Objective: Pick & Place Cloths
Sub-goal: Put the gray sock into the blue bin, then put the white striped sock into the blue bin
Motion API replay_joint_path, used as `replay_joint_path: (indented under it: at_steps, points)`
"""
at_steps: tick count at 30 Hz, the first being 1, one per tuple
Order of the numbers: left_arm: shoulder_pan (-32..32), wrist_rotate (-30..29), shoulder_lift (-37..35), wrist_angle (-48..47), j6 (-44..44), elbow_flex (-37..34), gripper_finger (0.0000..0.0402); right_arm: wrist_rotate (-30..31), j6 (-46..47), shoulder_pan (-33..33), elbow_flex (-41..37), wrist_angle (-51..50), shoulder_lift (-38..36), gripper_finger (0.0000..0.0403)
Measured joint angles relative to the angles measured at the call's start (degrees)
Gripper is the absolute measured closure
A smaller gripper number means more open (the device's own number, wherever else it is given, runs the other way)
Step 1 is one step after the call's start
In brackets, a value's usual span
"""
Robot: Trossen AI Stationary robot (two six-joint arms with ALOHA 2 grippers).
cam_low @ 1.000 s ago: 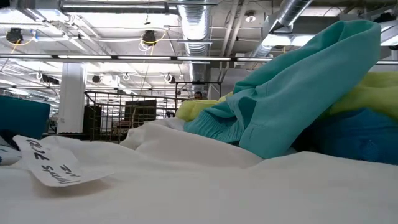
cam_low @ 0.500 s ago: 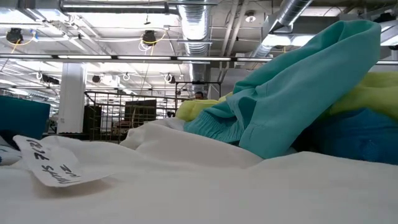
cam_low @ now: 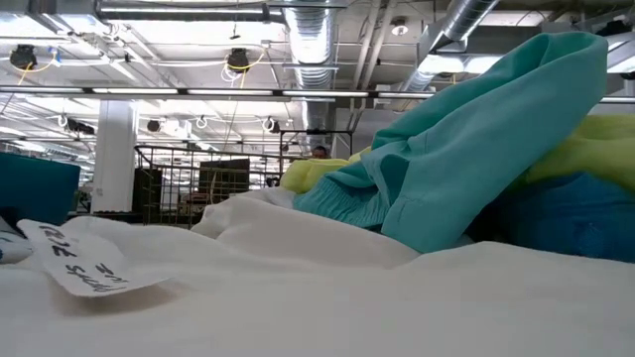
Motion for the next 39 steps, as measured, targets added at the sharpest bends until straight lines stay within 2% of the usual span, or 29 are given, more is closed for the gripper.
replay_joint_path:
  at_steps: [5, 11, 15, 19, 22, 25, 27, 32, 39]
  points:
    - [0.0, -1.5, -4.5, 0.3, 4.9, 0.0, 0.0312, 0.0, 0.0, 0.0, 0.0, 1.0, 0.0, 0.0112]
    - [0.5, -9.3, -12.8, 1.0, 5.9, 0.0, 0.0216, 0.0, -0.1, 0.0, 0.0, 0.2, 0.0, 0.0112]
    - [2.2, -12.8, -18.6, 3.3, 8.5, 0.0, 0.0169, 0.0, 0.0, 0.0, 0.0, 0.5, 0.0, 0.0112]
    - [4.1, -20.8, -21.0, 10.9, 21.2, 0.0, 0.0154, 0.0, -0.1, 0.0, 0.0, 1.2, 0.0, 0.0112]
    - [6.8, -23.6, -20.0, 19.4, 39.7, 0.1, 0.0156, 0.0, -0.1, 0.0, 0.0, 1.0, 0.0, 0.0112]
    - [10.1, -20.5, -17.3, 26.8, 57.3, 0.1, 0.0159, 0.0, -0.1, 0.0, 0.0, 0.6, 0.0, 0.0112]
    - [12.6, -15.2, -15.2, 29.9, 63.8, 0.1, 0.0158, 0.0, 0.0, 0.0, 0.0, 0.7, 0.0, 0.0112]
    - [16.1, -5.4, -8.2, 29.8, 64.5, 0.1, 0.0147, 0.0, 1.4, 0.0, 0.0, 0.8, 0.0, 0.0112]
    - [15.6, 1.5, 0.7, 30.4, 68.7, 0.0, 0.014, 0.0, 1.5, 0.0, 0.0, 0.8, 0.0, 0.0112]
